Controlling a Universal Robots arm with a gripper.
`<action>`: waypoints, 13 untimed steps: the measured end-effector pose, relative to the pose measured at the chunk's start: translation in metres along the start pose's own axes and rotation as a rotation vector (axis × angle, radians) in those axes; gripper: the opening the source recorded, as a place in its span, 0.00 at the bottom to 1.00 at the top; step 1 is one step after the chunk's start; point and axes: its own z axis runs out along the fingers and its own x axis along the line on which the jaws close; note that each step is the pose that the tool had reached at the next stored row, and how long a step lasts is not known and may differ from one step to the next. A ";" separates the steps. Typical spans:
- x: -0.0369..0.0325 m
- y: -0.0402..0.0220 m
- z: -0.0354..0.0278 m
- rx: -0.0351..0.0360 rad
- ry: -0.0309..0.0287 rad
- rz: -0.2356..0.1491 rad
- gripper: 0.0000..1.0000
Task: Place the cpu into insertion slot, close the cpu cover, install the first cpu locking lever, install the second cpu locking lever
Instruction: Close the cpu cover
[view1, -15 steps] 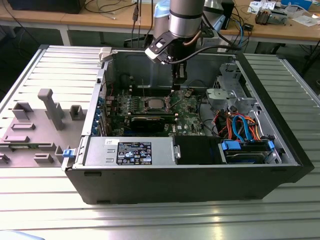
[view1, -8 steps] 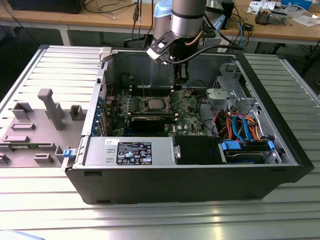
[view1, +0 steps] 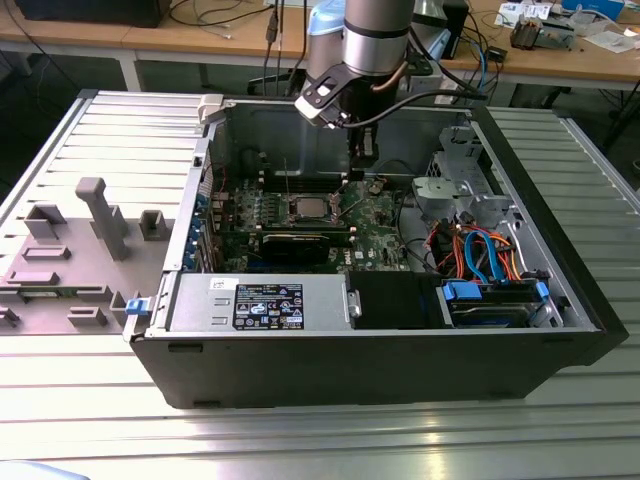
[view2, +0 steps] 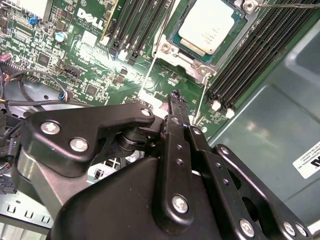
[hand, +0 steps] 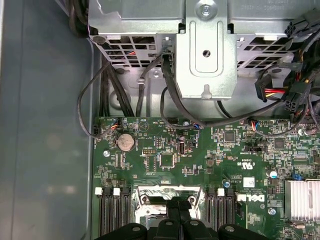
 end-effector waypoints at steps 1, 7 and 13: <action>0.0000 0.0004 0.0000 0.0000 -0.0006 0.000 0.11; 0.0000 0.0039 0.0004 0.0001 -0.0039 0.000 0.11; 0.0006 0.0125 0.0017 0.0006 -0.0102 0.000 0.11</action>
